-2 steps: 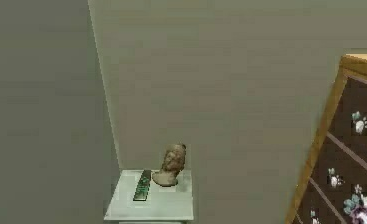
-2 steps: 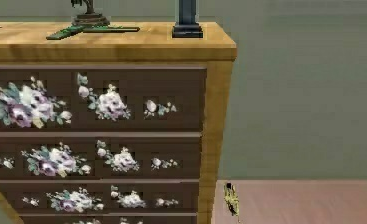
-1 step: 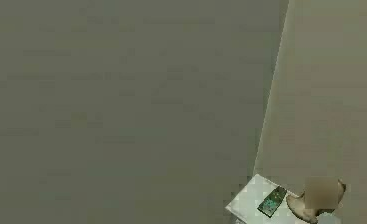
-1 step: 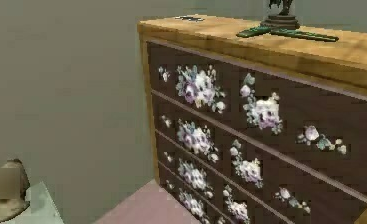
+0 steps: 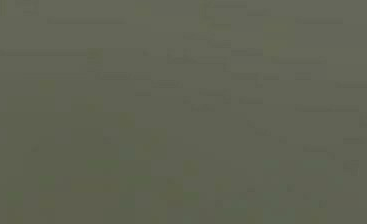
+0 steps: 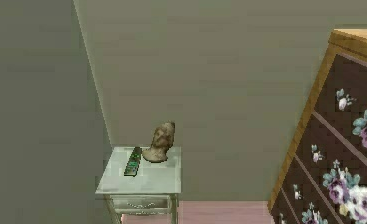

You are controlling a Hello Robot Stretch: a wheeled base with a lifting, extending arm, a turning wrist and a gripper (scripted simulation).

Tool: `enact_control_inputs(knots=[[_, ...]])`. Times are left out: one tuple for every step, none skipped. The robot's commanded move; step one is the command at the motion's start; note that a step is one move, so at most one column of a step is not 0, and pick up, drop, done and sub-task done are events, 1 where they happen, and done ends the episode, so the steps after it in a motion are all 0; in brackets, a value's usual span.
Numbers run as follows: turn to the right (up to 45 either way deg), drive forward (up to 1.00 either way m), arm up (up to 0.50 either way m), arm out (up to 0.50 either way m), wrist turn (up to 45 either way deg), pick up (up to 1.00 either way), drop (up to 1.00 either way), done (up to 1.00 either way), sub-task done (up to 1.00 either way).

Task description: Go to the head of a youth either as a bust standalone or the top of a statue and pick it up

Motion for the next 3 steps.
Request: enact_control_inputs(knots=[[0.0, 0.00, 0.50, 0.00, 0.0, 0.00, 0.00, 0.00, 0.00], [0.0, 0.00, 0.24, 0.00, 0.0, 0.00, 0.00, 0.00, 0.00], [0.0, 0.00, 0.00, 0.50, 0.0, 0.00, 0.00, 0.00, 0.00]])
